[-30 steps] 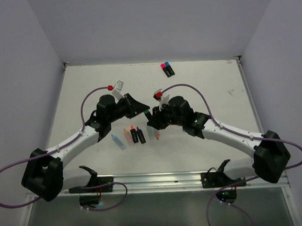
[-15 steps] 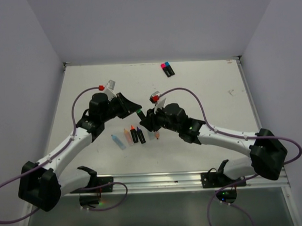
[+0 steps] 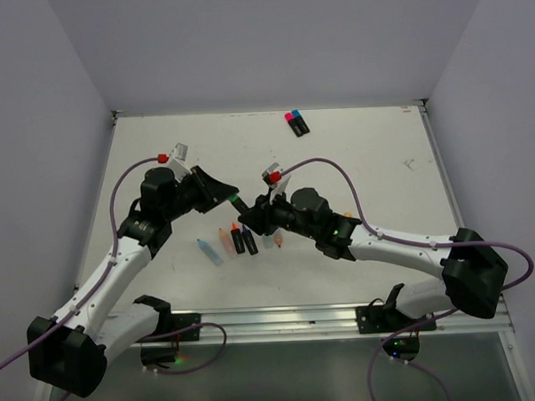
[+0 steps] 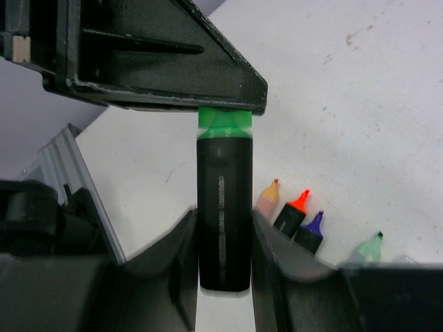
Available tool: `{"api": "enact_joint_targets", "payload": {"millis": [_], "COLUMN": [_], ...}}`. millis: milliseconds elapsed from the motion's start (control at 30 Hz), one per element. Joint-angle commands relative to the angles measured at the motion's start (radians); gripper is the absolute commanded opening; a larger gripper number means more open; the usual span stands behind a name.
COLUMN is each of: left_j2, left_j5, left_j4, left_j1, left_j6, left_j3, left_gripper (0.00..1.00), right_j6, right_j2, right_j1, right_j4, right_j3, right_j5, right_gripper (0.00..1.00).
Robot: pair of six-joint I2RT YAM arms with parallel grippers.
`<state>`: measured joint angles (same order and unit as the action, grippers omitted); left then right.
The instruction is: Open the pen caps
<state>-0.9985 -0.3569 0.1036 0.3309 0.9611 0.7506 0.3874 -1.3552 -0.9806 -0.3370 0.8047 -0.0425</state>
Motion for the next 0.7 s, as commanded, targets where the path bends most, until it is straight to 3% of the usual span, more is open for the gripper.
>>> {"api": "enact_joint_targets", "payload": {"millis": [0,200,400,567,667], "left_j2": [-0.003,-0.026,-0.009,0.029,0.060], "left_j5": [0.437,0.394,0.362,0.297,0.257], "left_j4": [-0.110,-0.120,-0.154,-0.117,-0.105], "left_j1": [-0.179,-0.208,-0.213,-0.213,-0.213], "left_j6": [-0.145,-0.119,-0.125,-0.173,-0.185], "left_j3": [0.065,0.084,0.060,0.046,0.023], "left_gripper": [0.00,0.00,0.00,0.00,0.00], "right_j6": [0.016,0.031,0.030,0.030,0.028], "right_j2": [0.021,0.047,0.061,-0.056,-0.142], "right_j1": [-0.030,-0.053,-0.055,-0.056,-0.053], "right_j4": [0.254,0.250,0.306,0.466,0.477], "right_j3": [-0.081,-0.110,-0.095,0.042,0.109], "right_j5": [-0.085,-0.080,0.042,0.226,0.222], "right_gripper": [0.00,0.00,0.00,0.00,0.00]}}
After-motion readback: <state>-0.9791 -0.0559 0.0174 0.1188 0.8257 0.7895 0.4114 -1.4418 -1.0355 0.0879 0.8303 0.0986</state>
